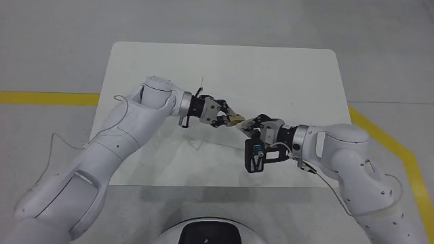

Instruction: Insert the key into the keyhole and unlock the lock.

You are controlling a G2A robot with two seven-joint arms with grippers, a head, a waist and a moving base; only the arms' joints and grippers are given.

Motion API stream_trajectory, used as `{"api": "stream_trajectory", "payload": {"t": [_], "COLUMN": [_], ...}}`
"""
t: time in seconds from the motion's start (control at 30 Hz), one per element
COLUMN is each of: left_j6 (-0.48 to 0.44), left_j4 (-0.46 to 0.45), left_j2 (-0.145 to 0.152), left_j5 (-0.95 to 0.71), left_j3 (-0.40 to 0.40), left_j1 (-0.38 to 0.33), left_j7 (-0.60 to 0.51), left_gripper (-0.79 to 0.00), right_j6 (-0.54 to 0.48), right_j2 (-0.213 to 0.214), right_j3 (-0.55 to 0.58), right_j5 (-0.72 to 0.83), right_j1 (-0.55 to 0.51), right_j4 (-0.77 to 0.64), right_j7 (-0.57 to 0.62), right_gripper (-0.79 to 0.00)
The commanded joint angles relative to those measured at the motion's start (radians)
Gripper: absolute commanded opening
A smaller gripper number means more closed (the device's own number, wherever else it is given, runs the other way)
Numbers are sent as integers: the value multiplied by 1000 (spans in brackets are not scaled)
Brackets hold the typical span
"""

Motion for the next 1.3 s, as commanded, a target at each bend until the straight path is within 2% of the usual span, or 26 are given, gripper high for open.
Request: {"api": "stream_trajectory", "payload": {"t": [0.0,0.23,0.27,0.33,0.37,0.4,0.57,0.77,0.97,1.07,1.27], "left_j6": [1,0,-2,-10,-14,-20,-51,-54,-54,-176,-491], "left_j4": [-1,3,5,10,13,14,6,4,4,-50,-241], "left_j2": [-1,-3,-2,-1,-1,0,4,4,4,9,37], "left_j5": [-1,-2,-2,-9,-10,-9,-4,-8,-8,-18,54], "left_j3": [0,-2,-5,-15,-21,-26,-48,-52,-52,-97,-201], "left_j1": [0,3,3,4,4,4,15,18,18,47,179], "left_j7": [3,12,15,27,39,53,114,118,118,210,405], "left_gripper": [-785,-785,-785,-785,-785,-785,-785,-785,-785,-785,-785], "right_j6": [3,23,25,25,29,30,48,96,96,96,277], "right_j2": [-1,-7,-8,-9,-10,-10,-8,2,2,2,-9], "right_j3": [-6,-33,-35,-35,-33,-30,3,89,89,89,128], "right_j5": [2,45,57,73,84,92,132,105,105,105,233], "right_j1": [3,30,34,43,45,47,38,-21,-21,-21,-82], "right_j4": [4,56,60,63,65,64,38,-38,-38,-38,35], "right_j7": [8,50,53,65,71,79,94,136,136,136,-20], "right_gripper": [-785,-785,-717,-382,-49,0,0,0,0,0,0]}}
